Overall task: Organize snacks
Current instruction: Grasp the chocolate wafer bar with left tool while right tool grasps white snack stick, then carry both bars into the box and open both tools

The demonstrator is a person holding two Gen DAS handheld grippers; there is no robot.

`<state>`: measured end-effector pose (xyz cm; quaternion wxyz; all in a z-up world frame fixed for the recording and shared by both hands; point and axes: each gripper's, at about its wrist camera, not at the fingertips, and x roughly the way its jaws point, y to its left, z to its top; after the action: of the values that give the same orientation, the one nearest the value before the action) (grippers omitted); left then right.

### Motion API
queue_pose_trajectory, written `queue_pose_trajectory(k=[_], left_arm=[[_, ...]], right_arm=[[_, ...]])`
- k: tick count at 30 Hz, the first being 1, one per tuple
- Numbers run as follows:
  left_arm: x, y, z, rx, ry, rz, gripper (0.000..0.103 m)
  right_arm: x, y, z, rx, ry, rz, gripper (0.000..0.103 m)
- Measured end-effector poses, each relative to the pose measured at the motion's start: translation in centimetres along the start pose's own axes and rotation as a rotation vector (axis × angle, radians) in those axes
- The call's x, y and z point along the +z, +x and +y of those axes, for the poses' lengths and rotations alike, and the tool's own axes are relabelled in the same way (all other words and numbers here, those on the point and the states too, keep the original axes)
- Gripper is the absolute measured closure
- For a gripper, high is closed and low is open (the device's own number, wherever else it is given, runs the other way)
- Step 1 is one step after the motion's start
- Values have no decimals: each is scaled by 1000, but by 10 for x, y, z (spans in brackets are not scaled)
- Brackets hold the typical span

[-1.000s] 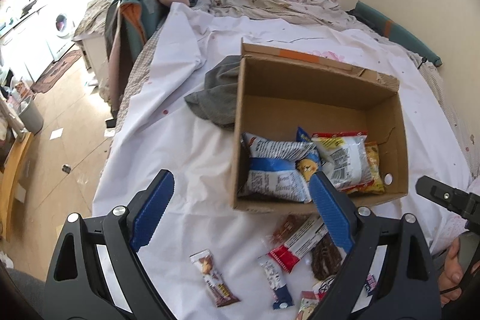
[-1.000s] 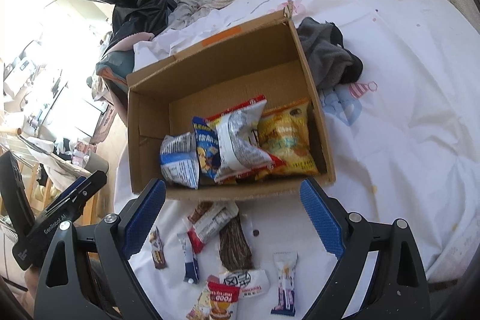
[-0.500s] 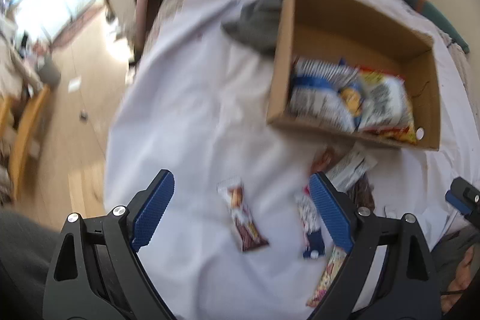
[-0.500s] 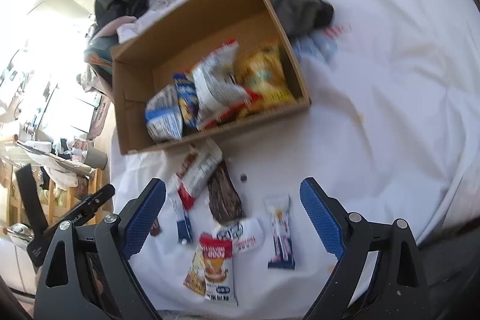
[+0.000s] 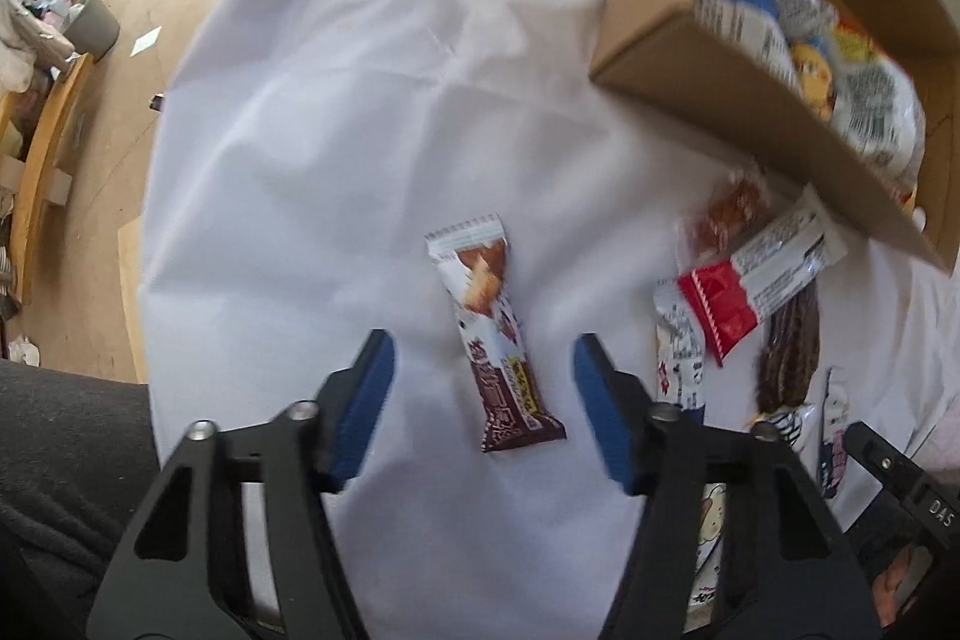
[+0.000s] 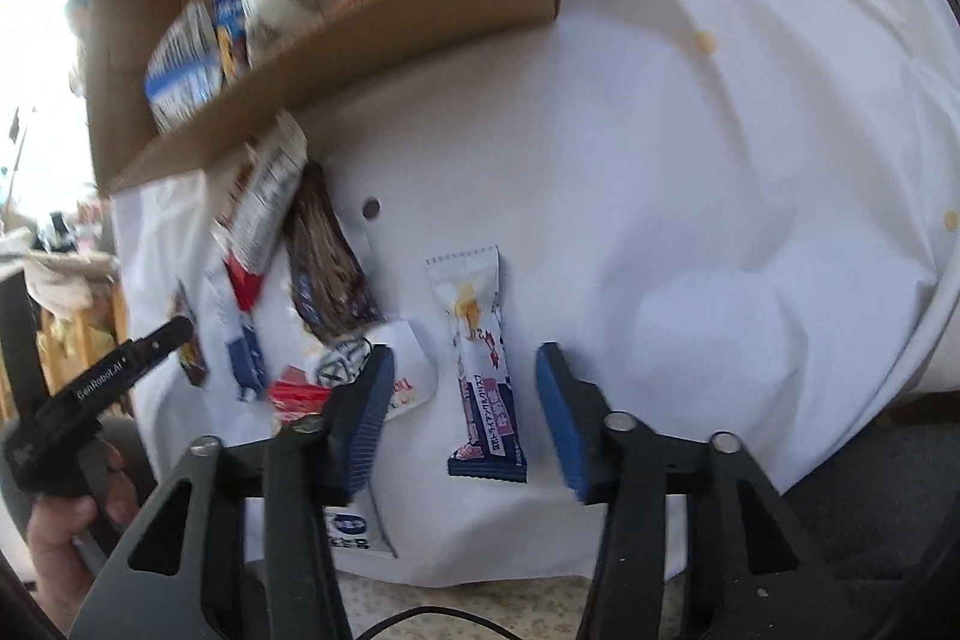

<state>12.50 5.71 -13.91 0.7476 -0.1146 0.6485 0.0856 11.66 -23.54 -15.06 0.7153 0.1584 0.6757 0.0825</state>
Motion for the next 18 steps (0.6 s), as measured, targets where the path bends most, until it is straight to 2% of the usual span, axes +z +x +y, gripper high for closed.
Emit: queue_pose_trajectory(k=[1,4,5,9,13,18], left_arm=[[-1,5,-3,7,13,17,62],[-4,11,-11,34,53,36,85],[-4,11,-14,41,67,34,89],[-4,6,-17,35,65,28,89],[-3,-8,-11,8,38,-12,89],[-5,-60,-11,-59,40,-194,89]], right_arm=[[0,3,2,-16,-12,10,61],[-2,11,8,-81,-66,26,85],[-3,13,8,-85,-74,22,85],[-6,7,11,-76,-90,-11,86],[-6,-5,7,-7,-73,-44,86],[-11,-37,17,107,-117,-147,86]])
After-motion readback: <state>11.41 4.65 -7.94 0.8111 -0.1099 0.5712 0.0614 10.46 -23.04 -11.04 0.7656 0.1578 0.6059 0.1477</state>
